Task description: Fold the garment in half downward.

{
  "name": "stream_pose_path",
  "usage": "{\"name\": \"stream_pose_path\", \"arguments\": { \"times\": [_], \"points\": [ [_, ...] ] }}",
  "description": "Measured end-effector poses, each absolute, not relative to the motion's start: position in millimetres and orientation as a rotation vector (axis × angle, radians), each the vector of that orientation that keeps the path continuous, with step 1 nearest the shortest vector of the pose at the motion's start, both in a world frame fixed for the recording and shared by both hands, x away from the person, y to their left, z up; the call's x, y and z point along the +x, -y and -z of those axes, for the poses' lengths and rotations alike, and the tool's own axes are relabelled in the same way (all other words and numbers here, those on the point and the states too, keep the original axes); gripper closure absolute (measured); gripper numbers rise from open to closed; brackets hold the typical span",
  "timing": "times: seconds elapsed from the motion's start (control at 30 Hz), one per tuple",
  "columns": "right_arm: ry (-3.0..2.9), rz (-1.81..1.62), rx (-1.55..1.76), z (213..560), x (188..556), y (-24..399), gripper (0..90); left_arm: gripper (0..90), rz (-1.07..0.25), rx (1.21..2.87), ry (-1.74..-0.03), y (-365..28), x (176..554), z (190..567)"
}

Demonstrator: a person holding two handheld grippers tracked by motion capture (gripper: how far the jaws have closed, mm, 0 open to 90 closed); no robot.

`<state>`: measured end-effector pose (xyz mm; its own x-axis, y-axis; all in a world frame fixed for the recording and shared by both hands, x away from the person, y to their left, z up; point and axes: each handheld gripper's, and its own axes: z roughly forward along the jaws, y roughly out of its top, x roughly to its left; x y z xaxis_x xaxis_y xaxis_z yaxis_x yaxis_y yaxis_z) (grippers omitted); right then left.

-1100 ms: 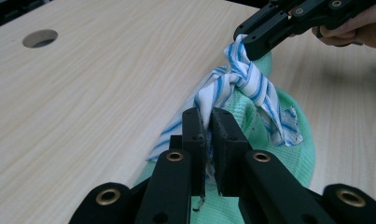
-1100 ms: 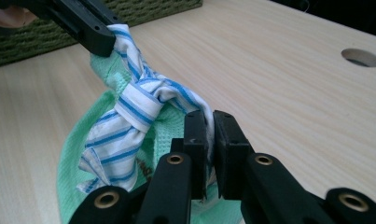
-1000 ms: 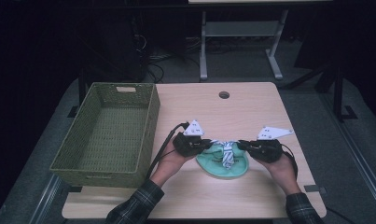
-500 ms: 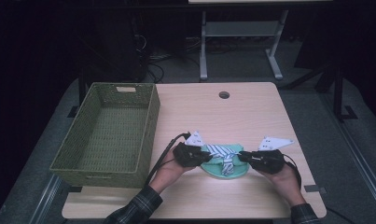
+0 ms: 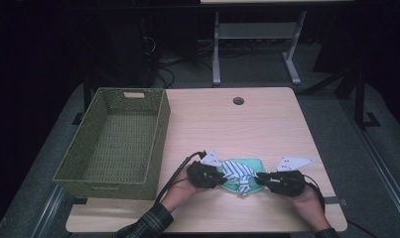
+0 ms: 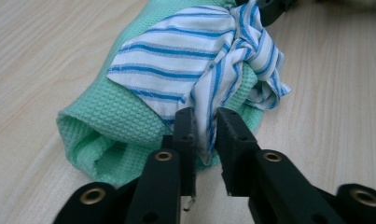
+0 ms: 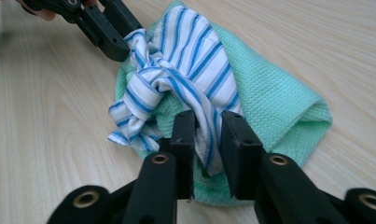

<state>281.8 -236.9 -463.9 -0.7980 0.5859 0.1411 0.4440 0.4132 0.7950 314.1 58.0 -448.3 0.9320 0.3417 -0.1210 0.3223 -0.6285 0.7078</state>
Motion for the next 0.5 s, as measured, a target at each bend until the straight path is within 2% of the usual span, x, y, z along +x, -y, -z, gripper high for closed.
{"name": "stream_pose_path", "arguments": {
  "times": [0.23, 0.3, 0.33, 0.5],
  "points": [
    [-2.456, -1.394, 0.933, 453.7, 274.7, 247.5, 67.9, 59.8, -0.029, 2.223, -0.479, -69.3, 310.2, 427.9],
    [-2.437, -1.412, 0.934, 449.2, 273.3, 250.6, 67.9, 59.0, -0.045, 2.209, -0.480, -73.8, 309.5, 421.6],
    [-2.429, -1.420, 0.933, 446.8, 273.2, 251.8, 68.7, 60.8, -0.054, 2.201, -0.483, -75.5, 309.5, 419.0],
    [-2.403, -1.416, 0.919, 438.1, 283.0, 251.3, 80.9, 81.0, -0.112, 2.205, -0.516, -76.1, 319.5, 411.0]
  ]
}}
